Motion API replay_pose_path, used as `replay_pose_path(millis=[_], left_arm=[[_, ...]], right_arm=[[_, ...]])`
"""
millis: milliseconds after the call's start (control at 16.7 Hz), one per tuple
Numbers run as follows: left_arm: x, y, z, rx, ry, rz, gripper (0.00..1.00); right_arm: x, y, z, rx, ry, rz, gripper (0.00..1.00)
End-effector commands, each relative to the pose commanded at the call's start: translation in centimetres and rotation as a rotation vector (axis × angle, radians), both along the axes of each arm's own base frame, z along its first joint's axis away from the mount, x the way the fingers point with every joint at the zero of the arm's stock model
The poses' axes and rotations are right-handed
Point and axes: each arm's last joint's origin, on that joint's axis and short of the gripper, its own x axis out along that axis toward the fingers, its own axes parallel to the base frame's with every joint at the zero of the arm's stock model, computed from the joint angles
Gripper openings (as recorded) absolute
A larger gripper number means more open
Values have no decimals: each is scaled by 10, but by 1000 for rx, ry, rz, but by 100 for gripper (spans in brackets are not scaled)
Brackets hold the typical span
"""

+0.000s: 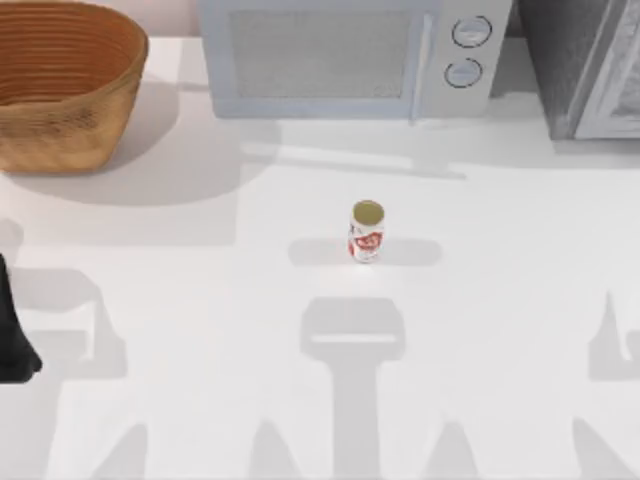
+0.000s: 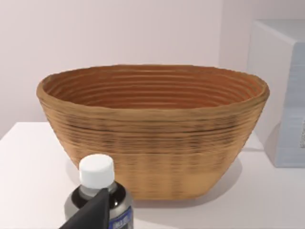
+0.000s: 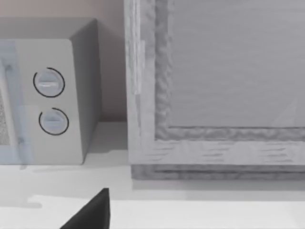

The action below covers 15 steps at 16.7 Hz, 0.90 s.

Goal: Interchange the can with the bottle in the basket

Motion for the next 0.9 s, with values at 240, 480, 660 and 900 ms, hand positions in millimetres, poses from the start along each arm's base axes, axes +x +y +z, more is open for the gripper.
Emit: replay_pose_path(millis=[240, 480, 660, 900], left_arm=[[1, 0, 0, 1, 7, 0, 100], [9, 4, -6, 5, 62, 20, 100], [19, 9, -7, 9, 91, 22, 100], [38, 18, -8, 14, 115, 13, 100]], right_arm=[[0, 0, 0, 0, 0, 0, 100], [0, 0, 0, 0, 0, 0, 100], [0, 0, 0, 0, 0, 0, 100], [0, 0, 0, 0, 0, 0, 100]])
